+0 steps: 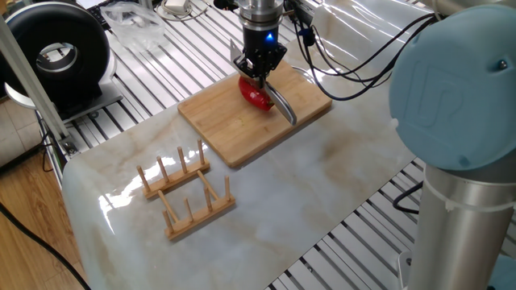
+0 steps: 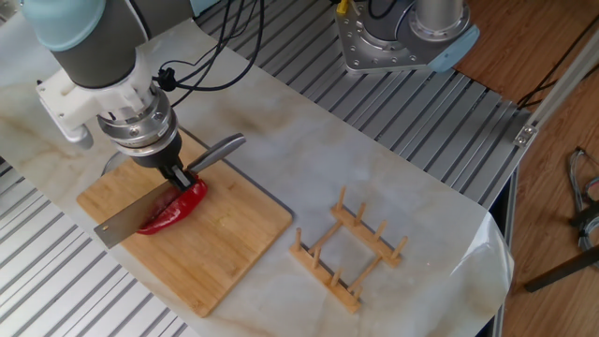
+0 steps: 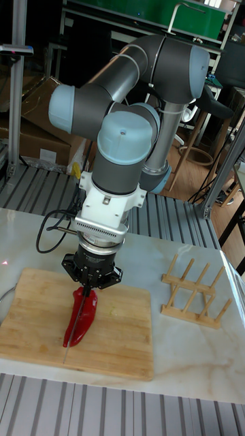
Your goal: Chop the chili peppers
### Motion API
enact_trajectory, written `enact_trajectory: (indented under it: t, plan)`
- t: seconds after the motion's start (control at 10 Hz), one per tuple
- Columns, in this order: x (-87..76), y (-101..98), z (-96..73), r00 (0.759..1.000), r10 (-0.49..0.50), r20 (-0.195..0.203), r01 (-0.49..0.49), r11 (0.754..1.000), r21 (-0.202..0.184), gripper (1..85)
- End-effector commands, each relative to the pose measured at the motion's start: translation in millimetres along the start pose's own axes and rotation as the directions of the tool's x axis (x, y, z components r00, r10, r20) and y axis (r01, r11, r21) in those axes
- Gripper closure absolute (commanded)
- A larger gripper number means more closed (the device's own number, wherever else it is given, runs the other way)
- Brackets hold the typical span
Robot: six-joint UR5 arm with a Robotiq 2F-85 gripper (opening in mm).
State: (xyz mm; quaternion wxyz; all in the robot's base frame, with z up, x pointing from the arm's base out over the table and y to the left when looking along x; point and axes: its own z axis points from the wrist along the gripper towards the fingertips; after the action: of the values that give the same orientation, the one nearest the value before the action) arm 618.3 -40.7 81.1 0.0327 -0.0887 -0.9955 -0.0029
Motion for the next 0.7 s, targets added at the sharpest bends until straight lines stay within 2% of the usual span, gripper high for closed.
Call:
enact_trajectory:
  t: [0.0, 0.6]
  plan:
    - [-2.1, 2.7, 3.5, 1.000, -0.001, 0.008, 0.001, 1.000, -0.008, 84.3]
    - [1.0, 2.6, 5.4, 1.000, 0.003, 0.005, -0.003, 1.000, 0.004, 84.3]
